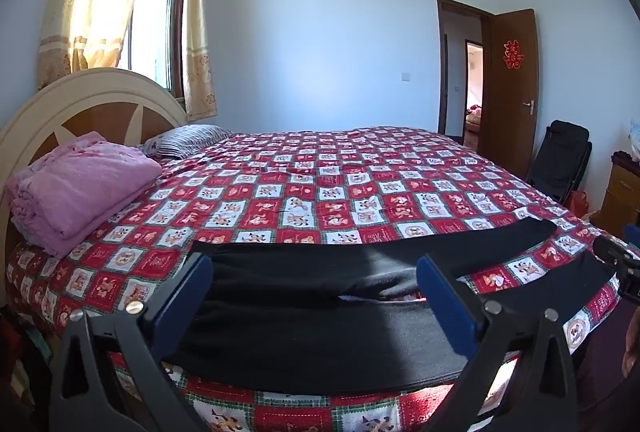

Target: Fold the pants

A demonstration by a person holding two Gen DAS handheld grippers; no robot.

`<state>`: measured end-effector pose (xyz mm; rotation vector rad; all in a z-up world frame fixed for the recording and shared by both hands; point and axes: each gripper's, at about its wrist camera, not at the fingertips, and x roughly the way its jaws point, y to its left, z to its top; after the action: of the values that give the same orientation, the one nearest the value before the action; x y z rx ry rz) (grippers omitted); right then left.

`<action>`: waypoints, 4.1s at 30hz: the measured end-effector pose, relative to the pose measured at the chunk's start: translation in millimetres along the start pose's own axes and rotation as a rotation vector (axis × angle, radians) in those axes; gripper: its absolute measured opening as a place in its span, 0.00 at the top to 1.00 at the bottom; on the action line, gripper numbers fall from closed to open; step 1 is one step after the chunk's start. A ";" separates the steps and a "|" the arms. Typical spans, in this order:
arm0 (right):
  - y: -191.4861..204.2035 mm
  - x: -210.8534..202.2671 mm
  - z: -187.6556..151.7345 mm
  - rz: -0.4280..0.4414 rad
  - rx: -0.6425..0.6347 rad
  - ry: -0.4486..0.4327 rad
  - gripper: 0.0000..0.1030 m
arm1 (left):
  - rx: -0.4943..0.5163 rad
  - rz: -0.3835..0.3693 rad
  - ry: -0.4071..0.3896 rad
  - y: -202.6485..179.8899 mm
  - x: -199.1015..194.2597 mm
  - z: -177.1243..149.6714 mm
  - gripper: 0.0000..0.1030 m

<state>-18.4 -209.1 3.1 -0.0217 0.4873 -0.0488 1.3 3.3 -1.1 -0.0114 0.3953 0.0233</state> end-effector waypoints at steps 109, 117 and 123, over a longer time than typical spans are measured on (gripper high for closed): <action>-53.7 160.2 -42.4 -0.011 0.041 0.280 0.35 | -0.020 0.120 0.361 190.7 281.5 -26.5 0.17; -79.8 203.3 -32.8 -0.053 0.072 0.334 0.46 | -0.054 0.031 0.439 205.7 317.3 -36.2 0.57; -130.8 238.5 -9.8 -0.136 0.164 0.361 0.46 | -0.051 -0.008 0.435 205.3 320.5 -36.4 0.70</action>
<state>182.0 -352.2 -112.8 0.1162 0.8411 -0.2290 277.9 214.6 -159.5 -0.0691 0.8301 0.0229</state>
